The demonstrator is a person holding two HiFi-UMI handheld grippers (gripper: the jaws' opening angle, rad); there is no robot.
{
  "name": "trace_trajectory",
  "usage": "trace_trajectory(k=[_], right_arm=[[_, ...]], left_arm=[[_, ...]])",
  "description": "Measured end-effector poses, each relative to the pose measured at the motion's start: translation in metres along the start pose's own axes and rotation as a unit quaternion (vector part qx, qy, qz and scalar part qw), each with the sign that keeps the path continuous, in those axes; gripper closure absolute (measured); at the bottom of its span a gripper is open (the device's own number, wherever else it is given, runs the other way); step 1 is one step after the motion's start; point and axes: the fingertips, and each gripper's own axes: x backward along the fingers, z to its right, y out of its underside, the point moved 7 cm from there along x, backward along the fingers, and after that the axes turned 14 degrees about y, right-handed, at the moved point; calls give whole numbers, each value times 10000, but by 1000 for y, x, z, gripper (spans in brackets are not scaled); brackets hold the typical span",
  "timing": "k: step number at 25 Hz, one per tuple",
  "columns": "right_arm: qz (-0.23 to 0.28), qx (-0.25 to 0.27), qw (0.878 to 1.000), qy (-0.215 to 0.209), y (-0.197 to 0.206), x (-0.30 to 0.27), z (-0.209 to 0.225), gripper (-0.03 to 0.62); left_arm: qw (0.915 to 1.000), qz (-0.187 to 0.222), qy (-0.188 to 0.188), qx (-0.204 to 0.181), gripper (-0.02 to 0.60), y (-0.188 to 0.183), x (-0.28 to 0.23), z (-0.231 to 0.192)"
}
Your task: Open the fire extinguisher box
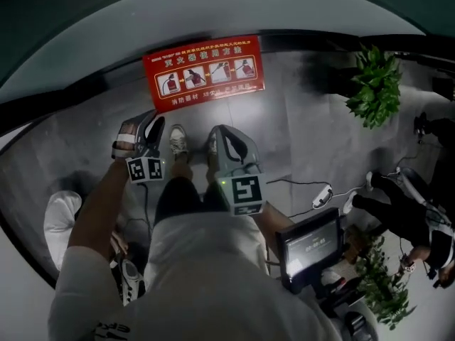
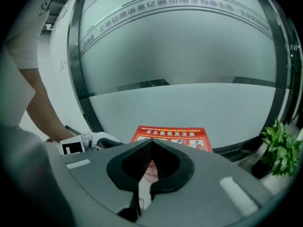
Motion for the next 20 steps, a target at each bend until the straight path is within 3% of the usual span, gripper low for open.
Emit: trace_trajectory(k=[5, 8, 14, 20], right_arm=[[-148, -127, 9997, 116, 13, -14, -8, 580], [-246, -161, 9995, 137, 19, -18, -12, 580], [-373, -142, 9991, 125, 25, -22, -12, 580], [-401, -116, 9990, 137, 32, -26, -7, 580]], left_arm=[[9974, -105, 184, -695, 332, 23, -26, 8], [9945, -15, 226, -1026, 308, 28, -35, 13], [9923, 41, -54, -1238, 310, 32, -50, 12], [9924, -51, -87, -1226, 385, 32, -55, 17]])
